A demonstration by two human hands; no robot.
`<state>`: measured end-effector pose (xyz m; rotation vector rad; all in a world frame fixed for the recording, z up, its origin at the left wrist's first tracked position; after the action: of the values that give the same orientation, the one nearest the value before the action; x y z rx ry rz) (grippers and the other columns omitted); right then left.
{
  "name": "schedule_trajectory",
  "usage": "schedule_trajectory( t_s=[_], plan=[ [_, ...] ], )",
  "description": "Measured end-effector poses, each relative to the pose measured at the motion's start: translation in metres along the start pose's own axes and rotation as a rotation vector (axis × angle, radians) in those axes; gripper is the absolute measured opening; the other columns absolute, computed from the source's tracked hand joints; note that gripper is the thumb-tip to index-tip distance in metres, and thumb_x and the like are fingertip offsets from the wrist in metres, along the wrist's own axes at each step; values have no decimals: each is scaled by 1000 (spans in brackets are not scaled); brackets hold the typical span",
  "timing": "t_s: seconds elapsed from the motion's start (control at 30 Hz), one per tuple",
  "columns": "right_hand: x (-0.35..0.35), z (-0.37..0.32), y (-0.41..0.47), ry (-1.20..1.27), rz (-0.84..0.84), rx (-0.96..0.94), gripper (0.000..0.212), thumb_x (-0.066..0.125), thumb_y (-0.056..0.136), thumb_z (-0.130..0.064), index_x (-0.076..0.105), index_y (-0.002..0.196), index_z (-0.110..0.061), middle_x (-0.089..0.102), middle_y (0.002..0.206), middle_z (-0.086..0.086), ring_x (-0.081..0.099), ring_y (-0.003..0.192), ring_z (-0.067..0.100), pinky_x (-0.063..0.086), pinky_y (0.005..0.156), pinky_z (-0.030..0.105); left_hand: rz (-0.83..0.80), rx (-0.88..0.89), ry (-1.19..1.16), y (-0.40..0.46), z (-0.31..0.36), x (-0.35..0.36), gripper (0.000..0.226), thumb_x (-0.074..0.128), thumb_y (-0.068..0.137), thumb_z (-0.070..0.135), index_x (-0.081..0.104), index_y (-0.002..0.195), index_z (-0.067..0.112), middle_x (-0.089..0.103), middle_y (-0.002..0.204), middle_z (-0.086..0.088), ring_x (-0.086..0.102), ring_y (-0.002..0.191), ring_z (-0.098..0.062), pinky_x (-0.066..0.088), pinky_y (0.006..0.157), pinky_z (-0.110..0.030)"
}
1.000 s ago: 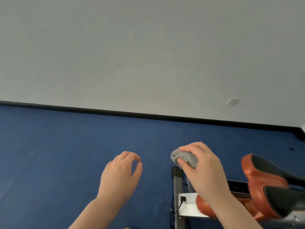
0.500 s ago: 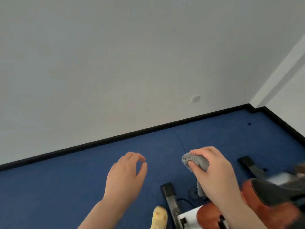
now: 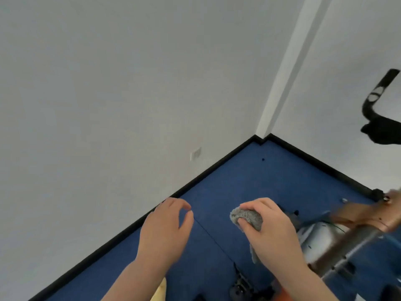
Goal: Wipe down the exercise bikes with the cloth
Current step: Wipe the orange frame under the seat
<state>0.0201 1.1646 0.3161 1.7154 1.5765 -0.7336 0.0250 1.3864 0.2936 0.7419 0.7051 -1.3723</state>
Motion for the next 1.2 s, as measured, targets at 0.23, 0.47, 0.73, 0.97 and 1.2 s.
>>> schedule_trajectory(
  t_s=[0.23,0.47,0.73,0.97,1.2],
  plan=[
    [-3,12,78,27,232,223,23,73,77,-23,59,86,-40,52,95,-27,54,90,-4,42,65,16,-160,250,18,139,14,15,17,42,91,43,56,100,40,54,104,28,53,89,4,39,71,-17],
    [-37,29,112,-21,427,419,23,73,79,-24,62,99,-31,51,101,-20,52,90,-3,39,75,11,-307,485,-34,231,71,41,13,48,91,38,60,97,36,57,100,24,55,80,2,42,70,-22],
    [-102,72,112,-62,655,595,22,73,79,-28,63,98,-31,55,103,-22,53,94,-4,37,76,5,-473,759,-99,253,169,104,9,49,91,41,56,94,41,55,100,28,56,88,2,46,79,-26],
    [-164,146,111,-88,832,670,22,76,76,-26,64,94,-34,57,98,-26,48,99,-16,34,78,-4,-513,892,-123,278,268,165,8,48,91,42,55,95,42,54,100,28,55,93,2,45,82,-23],
    [-226,222,134,-114,853,693,21,74,79,-25,64,97,-30,56,100,-25,55,96,-2,42,81,11,-547,906,-241,296,374,223,12,49,91,39,58,98,41,55,102,29,55,93,2,47,78,-24]
  ],
)
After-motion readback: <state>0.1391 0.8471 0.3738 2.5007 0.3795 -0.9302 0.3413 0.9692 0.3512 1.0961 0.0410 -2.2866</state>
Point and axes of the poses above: each hand's wrist, its own y-axis towards the middle knuckle, its own x-axis out of the palm, z = x × y, the point moved 9 cm from there along y, towards the middle knuckle
